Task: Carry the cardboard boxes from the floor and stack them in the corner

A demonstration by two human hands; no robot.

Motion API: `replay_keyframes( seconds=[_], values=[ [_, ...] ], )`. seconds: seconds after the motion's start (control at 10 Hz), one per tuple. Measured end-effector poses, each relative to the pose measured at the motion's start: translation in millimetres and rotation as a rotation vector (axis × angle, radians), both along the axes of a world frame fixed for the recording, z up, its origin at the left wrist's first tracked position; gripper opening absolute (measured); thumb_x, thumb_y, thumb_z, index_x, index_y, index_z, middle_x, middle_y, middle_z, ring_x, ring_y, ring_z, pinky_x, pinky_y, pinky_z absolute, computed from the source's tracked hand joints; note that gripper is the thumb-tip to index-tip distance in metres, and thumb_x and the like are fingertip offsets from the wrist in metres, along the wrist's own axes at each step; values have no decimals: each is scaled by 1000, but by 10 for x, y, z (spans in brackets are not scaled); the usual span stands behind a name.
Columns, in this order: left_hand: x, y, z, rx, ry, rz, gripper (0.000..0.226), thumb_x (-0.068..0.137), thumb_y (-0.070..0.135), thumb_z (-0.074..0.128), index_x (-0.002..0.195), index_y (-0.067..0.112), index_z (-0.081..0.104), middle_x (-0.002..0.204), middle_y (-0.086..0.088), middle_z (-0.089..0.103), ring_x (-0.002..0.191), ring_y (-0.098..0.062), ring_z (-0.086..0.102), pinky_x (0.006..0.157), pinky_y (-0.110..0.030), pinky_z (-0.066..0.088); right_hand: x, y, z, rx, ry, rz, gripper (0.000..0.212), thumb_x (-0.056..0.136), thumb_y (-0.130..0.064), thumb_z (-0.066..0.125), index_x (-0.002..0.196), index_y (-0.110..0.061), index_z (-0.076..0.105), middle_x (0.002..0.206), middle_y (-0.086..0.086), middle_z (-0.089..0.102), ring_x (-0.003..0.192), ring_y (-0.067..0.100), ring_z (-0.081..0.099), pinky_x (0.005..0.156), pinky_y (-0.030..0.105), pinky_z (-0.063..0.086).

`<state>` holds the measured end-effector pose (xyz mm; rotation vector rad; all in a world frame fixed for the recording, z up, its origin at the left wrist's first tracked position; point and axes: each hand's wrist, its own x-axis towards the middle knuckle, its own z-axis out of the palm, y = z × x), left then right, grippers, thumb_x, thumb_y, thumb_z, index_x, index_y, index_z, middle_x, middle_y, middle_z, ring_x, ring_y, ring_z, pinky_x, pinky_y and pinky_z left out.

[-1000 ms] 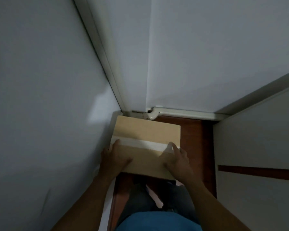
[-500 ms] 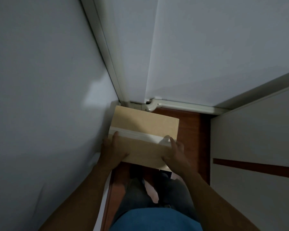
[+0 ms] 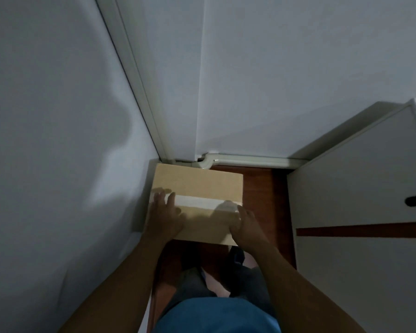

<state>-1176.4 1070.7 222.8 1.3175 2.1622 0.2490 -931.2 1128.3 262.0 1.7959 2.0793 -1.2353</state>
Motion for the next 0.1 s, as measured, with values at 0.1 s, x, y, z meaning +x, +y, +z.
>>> replay_keyframes(
  seconds=[0.1],
  values=[
    [125, -26, 90, 2, -88, -66, 65, 89, 32, 65, 144, 6, 43, 155, -17, 32, 143, -34, 35, 113, -47, 35, 69, -84, 54, 50, -6, 13, 65, 93, -17, 55, 152, -5, 31, 149, 18, 41, 135, 32, 42, 103, 31, 36]
  ],
)
